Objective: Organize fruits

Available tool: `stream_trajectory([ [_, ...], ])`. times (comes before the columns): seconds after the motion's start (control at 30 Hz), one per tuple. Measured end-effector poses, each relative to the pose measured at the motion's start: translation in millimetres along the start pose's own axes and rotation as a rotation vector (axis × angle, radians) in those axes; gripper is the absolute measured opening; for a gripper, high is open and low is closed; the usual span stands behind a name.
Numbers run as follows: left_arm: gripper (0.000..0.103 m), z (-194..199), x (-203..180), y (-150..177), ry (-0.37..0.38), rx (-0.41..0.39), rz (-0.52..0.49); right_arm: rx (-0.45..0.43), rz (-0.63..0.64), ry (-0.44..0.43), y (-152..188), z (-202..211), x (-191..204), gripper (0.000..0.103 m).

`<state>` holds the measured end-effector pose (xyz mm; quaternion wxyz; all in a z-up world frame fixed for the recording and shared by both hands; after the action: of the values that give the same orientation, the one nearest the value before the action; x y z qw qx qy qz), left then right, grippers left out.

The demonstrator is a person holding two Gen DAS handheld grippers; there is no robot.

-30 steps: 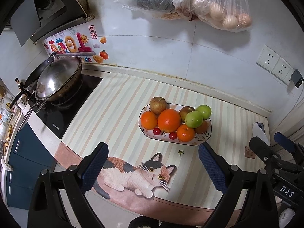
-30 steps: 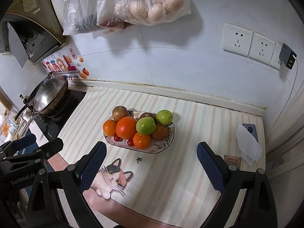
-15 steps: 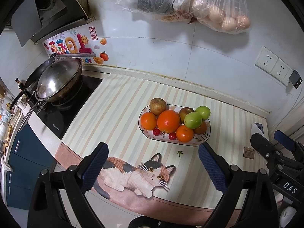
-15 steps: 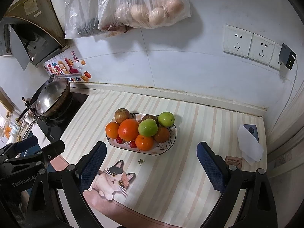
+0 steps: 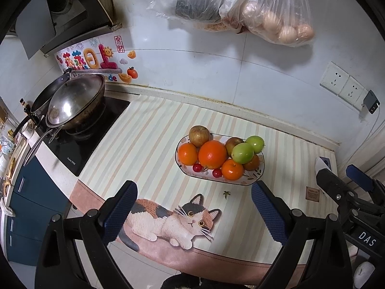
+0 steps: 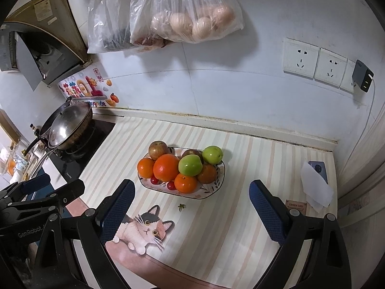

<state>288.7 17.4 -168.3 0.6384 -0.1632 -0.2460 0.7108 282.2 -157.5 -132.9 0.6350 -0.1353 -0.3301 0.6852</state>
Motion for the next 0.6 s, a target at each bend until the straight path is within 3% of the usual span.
stream_trajectory([
  [0.6, 0.097, 11.7, 0.4, 3.0, 0.003, -0.011, 0.018, -0.013, 0.003, -0.005, 5.3, 12.3, 2.1, 0.098],
])
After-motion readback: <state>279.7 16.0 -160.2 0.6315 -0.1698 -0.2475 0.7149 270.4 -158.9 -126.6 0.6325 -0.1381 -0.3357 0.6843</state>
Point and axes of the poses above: each gripper's, at about its wrist camera, not at the fingertips, and z roughly against the way its jaws point, x to its left, y to its underside, the point moved 9 cm from there along -z, roughly the way its jaws point, and after that the axes turned 5 degrees about -y, right-handed, at the moved point
